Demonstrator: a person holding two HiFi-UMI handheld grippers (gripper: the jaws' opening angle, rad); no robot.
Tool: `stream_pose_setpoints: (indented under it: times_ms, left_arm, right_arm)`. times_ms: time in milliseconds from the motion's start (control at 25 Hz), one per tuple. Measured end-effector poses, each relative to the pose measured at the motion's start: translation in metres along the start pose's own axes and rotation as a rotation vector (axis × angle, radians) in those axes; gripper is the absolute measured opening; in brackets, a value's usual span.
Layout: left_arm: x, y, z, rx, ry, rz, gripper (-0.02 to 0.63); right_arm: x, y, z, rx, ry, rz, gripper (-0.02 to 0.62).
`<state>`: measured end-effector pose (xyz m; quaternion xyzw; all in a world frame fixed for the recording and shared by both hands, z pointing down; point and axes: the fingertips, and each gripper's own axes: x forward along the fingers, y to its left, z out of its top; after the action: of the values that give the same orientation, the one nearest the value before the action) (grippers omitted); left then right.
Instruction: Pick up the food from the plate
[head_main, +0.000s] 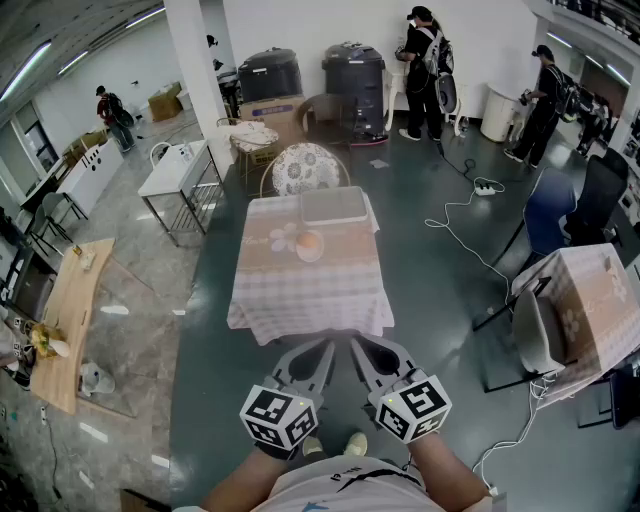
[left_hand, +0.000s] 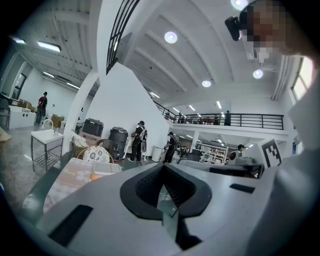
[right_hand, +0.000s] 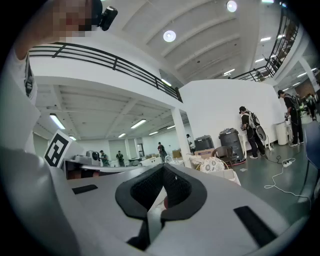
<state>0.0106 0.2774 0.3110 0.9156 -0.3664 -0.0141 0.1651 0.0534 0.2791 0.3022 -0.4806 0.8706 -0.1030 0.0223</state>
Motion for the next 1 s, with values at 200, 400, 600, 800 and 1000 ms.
stream_pose_setpoints:
  times_ms: [200, 400, 600, 800, 1000]
  left_arm:
    - [0.003, -0.003, -0.001, -0.002, -0.001, 0.004, 0.006]
    - [0.001, -0.002, -0.002, -0.002, -0.004, 0.014, 0.006]
    - [-0.002, 0.018, 0.002, -0.002, -0.021, 0.063, 0.006]
    - [0.000, 0.026, 0.009, 0.010, -0.041, 0.102, 0.006]
    - [0.008, 0.022, 0.005, 0.021, -0.033, 0.110, 0.006]
  right_arm:
    - [-0.002, -0.003, -0.001, -0.003, 0.003, 0.008, 0.014]
    - [-0.002, -0.003, -0.002, 0.011, 0.000, 0.014, 0.014]
    - [-0.005, -0.011, 0.001, 0.012, -0.020, 0.003, 0.014]
    - [-0.009, -0.022, 0.003, 0.018, -0.028, 0.008, 0.014]
    - [-0.006, -0.032, 0.007, 0.028, -0.044, 0.013, 0.014]
